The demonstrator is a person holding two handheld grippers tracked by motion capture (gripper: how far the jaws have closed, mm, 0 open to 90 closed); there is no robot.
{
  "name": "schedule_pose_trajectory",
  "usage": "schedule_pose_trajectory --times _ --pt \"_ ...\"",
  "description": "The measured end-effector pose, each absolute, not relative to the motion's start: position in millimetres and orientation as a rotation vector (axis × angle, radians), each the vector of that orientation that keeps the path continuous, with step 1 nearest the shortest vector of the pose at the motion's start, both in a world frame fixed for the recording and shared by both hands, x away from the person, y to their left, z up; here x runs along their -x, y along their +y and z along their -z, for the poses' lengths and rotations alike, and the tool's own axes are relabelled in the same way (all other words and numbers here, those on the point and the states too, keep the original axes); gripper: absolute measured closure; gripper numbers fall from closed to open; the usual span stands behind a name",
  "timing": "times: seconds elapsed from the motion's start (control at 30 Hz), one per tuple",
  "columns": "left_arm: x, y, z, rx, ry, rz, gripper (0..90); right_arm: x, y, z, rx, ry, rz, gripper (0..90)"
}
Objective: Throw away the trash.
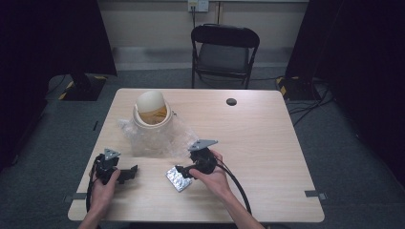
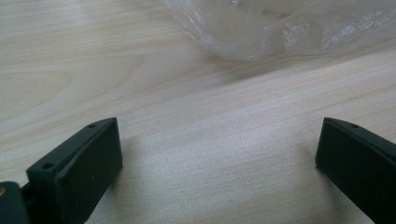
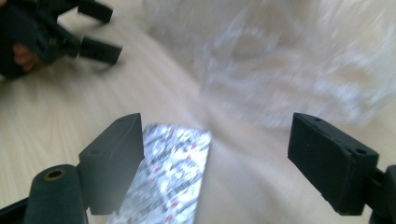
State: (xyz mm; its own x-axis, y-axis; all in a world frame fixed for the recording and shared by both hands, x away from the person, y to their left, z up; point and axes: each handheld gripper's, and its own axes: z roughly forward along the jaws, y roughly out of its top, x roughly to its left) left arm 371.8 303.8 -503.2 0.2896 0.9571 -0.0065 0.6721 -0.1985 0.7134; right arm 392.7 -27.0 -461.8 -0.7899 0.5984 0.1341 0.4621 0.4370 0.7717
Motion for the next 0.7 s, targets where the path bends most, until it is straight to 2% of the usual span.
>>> schedule_pose_trajectory --times 0.27,0.7 --pt "-371.8 303.8 503.2 -1.951 1.453 -0.603 0.0 -370.0 -21.0 486.0 -0.931 2.572 -1.238 19.6" --pt "-371.9 303.8 503.2 -1.951 1.453 -0.602 0.0 -348.5 -6.7 500.7 -0.825 2.554 -1.163 18.7"
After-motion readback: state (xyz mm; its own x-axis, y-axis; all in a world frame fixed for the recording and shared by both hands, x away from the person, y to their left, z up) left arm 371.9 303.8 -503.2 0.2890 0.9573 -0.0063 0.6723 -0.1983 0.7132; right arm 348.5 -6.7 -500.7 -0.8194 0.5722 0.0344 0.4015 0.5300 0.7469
